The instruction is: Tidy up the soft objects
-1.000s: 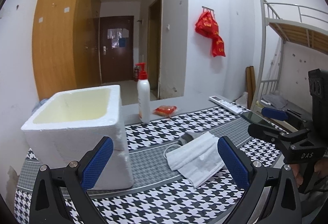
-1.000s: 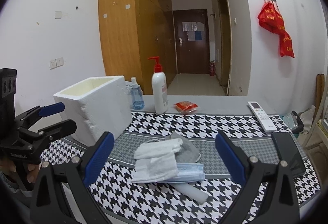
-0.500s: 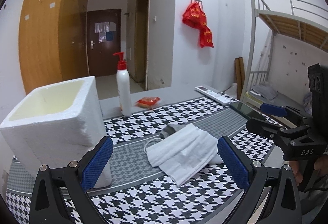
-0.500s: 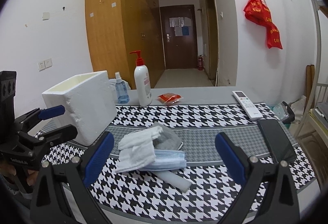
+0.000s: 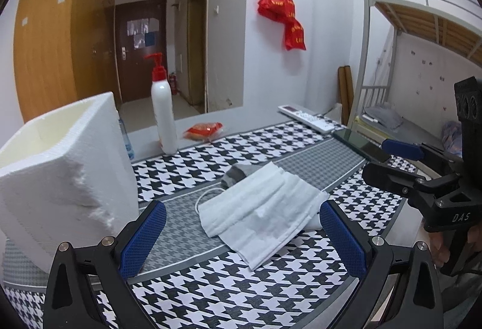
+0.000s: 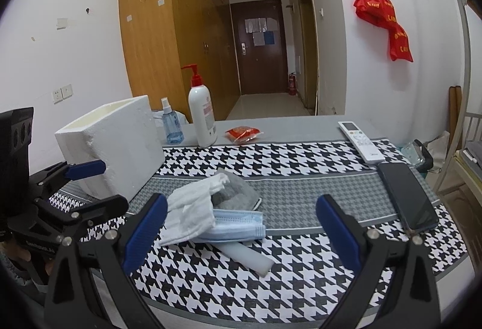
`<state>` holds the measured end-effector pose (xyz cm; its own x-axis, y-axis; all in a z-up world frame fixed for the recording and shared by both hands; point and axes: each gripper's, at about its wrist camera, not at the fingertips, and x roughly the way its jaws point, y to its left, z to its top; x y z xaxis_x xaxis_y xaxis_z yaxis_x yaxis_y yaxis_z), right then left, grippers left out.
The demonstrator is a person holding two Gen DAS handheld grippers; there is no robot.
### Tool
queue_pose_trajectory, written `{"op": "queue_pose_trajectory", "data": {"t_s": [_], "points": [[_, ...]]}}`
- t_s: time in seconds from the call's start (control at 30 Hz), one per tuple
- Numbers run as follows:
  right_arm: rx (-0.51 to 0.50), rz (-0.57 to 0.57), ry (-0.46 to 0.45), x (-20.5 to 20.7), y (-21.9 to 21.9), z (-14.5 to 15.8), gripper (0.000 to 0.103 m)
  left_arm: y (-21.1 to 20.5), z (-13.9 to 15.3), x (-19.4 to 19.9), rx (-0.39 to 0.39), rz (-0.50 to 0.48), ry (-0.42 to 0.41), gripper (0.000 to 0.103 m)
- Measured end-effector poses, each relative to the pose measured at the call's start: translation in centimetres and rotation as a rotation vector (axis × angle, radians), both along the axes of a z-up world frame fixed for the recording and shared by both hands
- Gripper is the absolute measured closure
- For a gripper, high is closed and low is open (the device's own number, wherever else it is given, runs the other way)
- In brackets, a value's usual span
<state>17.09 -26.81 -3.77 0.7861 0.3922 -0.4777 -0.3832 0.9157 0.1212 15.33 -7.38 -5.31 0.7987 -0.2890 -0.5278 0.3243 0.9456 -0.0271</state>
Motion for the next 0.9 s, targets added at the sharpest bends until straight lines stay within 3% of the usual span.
{"op": "queue_pose_trajectory", "data": {"t_s": [0.33, 0.53, 0.9], "points": [[0.009, 0.023, 0.056, 1.8, 0.4, -1.6, 0.002, 0.0, -1.7, 2.4, 0.020, 0.008, 0.074, 0.001], [0.020, 0.030, 0.073, 2.5, 0.2, -2.2, 0.002, -0.9, -2.4, 3.2, 0.074, -0.008, 0.086, 0.001], [0.020, 0.022, 0.093, 3.0, -0.1, -2.8, 0.002, -1.8, -2.6, 4.7, 0.088, -0.060, 0.118, 0.001]]}}
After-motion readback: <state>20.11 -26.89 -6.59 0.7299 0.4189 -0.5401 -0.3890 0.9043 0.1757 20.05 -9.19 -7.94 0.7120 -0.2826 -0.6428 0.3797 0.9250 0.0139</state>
